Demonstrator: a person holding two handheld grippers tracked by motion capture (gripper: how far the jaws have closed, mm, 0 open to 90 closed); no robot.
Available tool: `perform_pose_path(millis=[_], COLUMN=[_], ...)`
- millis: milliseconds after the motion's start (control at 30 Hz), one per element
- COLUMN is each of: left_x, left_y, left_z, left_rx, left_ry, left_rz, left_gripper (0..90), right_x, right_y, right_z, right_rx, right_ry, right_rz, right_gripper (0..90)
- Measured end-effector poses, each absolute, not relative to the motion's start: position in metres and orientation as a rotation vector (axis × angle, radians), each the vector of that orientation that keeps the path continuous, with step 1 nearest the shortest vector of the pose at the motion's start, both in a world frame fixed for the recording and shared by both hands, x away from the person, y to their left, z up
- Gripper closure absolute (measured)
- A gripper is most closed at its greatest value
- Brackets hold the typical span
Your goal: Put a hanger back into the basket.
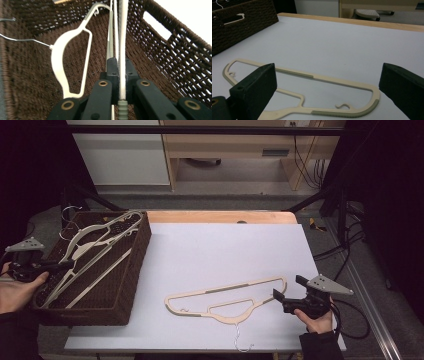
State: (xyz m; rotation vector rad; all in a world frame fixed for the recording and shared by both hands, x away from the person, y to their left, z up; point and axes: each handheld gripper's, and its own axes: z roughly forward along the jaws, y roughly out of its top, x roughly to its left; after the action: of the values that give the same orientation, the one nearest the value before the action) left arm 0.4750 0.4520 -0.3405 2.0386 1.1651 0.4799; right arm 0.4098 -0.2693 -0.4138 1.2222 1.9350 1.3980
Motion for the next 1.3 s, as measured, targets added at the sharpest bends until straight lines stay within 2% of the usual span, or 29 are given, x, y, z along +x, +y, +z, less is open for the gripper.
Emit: perform_pose_path(millis=[333,700,967,1067,1300], left_x=[0.485,0.493,0.491,0.489,0.483], left_y=[0.447,0.442,0.445,0.449,0.456], left_z=[-0.369,-0.374,-0.372,-0.370,-0.364], left_rx=[2.100,2.141,2.108,2.086,2.025], left_ry=[1.241,1.368,1.418,1.472,1.501], left_rz=[0.388,0.349,0.381,0.434,0.483], left_gripper=[86.2,84.3,74.3,68.4,62.2], right_x=[0.409,0.409,0.409,0.410,0.410], right_y=[-0.269,-0.269,-0.269,-0.268,-0.267], right_z=[-0.414,-0.413,-0.414,-0.414,-0.414], right_rx=[1.221,1.228,1.219,1.223,1.219], right_ry=[1.936,1.933,1.941,1.940,1.942], right_rz=[1.402,1.406,1.408,1.406,1.403], right_gripper=[2.1,2.2,2.2,2.2,2.2])
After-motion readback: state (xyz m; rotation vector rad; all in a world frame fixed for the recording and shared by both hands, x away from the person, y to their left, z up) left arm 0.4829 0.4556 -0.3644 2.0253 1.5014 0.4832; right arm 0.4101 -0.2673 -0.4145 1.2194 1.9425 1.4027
